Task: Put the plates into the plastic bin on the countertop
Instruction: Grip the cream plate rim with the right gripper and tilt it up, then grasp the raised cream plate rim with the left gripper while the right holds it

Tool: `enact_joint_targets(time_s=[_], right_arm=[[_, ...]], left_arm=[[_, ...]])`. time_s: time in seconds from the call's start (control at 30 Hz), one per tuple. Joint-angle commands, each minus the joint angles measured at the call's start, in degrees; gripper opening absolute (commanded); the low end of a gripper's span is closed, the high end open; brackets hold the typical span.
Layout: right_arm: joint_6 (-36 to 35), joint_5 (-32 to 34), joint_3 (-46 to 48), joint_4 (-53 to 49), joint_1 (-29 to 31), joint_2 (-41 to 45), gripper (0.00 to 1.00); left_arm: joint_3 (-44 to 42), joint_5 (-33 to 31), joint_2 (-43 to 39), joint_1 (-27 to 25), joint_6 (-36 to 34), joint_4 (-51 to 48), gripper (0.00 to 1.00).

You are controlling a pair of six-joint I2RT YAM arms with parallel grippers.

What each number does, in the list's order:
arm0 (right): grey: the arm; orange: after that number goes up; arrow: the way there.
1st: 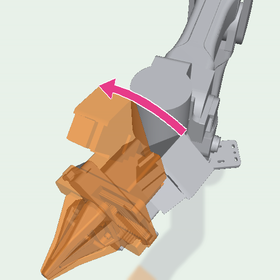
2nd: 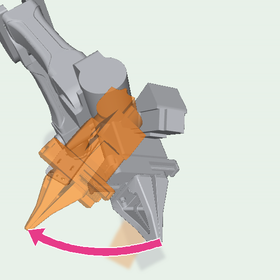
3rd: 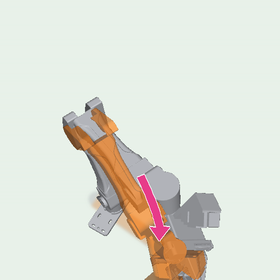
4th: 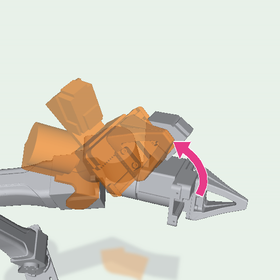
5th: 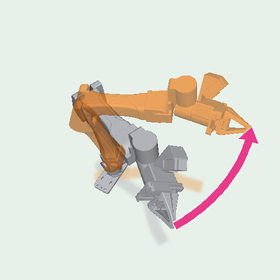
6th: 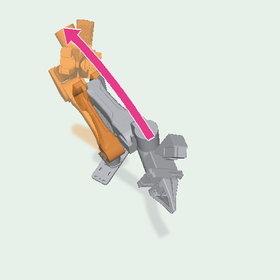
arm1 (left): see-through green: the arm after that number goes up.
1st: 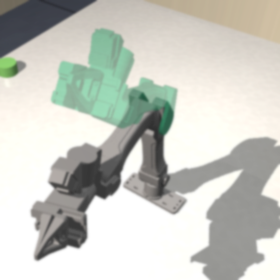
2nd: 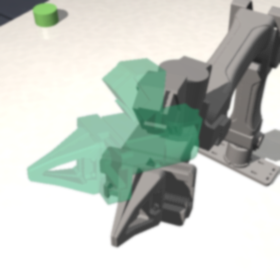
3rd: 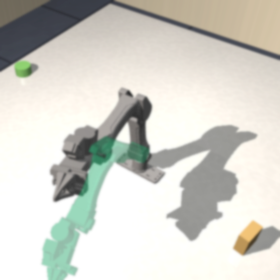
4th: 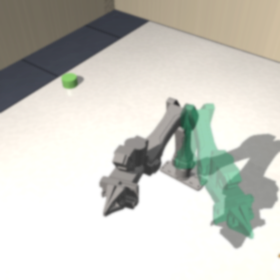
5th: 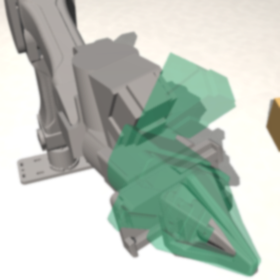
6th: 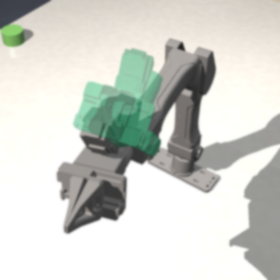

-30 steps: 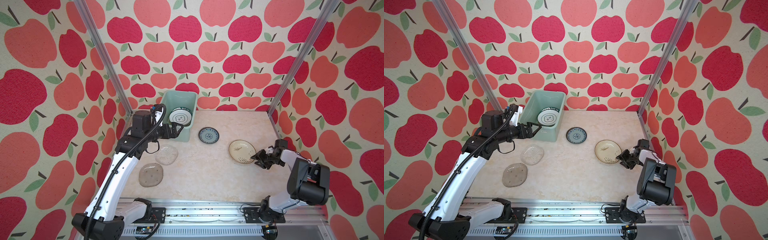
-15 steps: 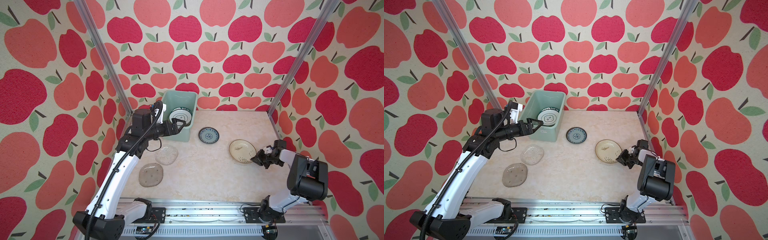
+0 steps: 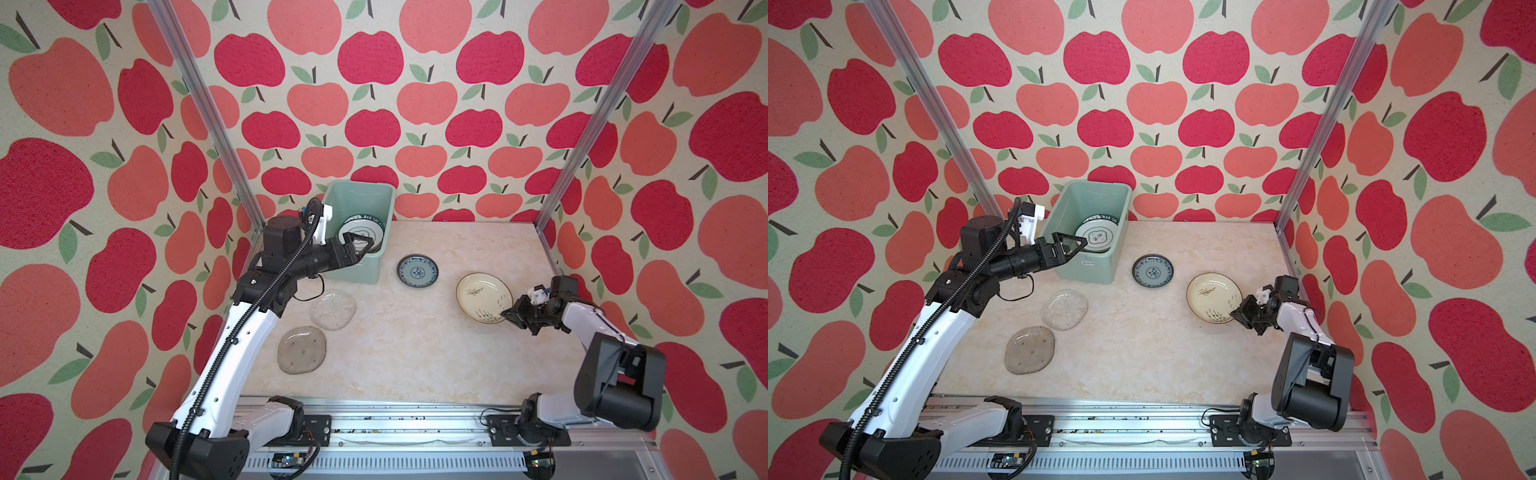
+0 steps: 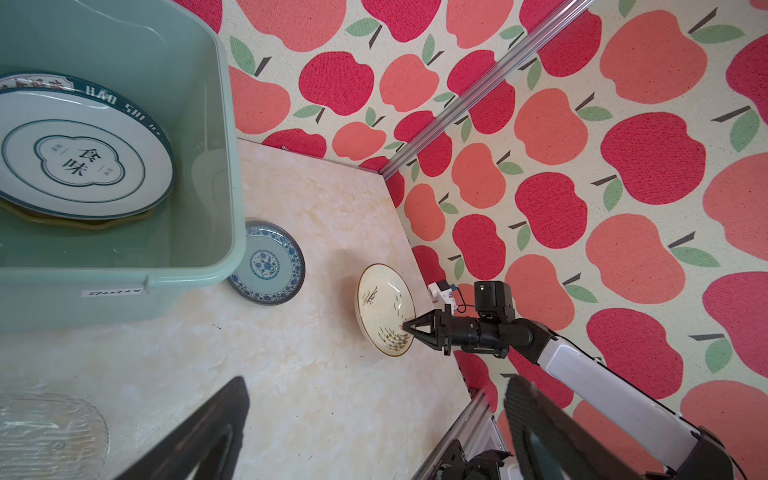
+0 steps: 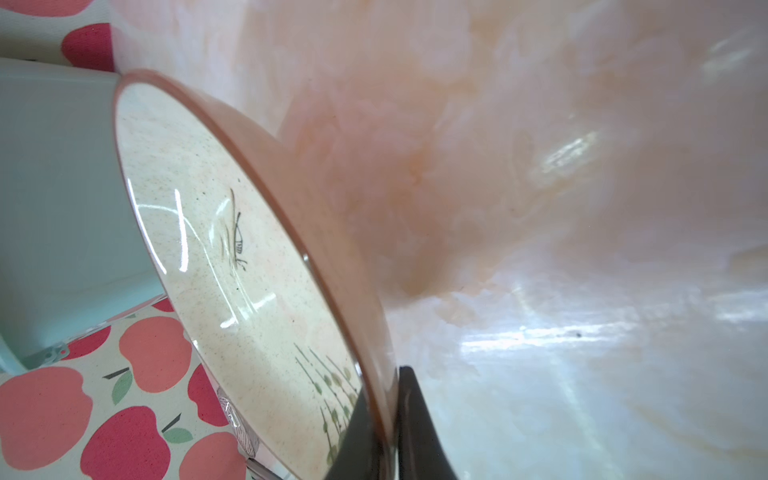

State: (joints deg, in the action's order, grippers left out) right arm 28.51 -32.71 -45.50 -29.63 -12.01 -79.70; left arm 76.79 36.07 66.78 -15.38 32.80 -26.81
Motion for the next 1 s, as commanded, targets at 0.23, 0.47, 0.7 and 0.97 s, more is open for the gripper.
enact_joint_targets(time_s=[0.23, 0.47, 0.7, 0.97], right_arm=[[4.75, -10.16, -10.36, -2.82, 13.47, 8.71, 0.0], [5.93, -9.53, -18.18, -6.66, 23.88, 9.1, 0.0], [6.47, -9.47, -21.47, -7.53, 30.03, 9.02, 0.0], [7.05, -10.51, -21.81, -7.53, 32.7, 9.78, 0.0]], left_arm=[[2.62, 3.47, 5.86, -0.59, 0.81, -9.2, 0.95], [2.82, 2.24, 8.34, -5.15, -0.04, -8.76, 0.93], [6.41, -1.39, 13.4, -12.29, -2.71, -10.05, 0.9], [8.51, -5.02, 18.56, -17.01, -3.9, -9.77, 0.81]])
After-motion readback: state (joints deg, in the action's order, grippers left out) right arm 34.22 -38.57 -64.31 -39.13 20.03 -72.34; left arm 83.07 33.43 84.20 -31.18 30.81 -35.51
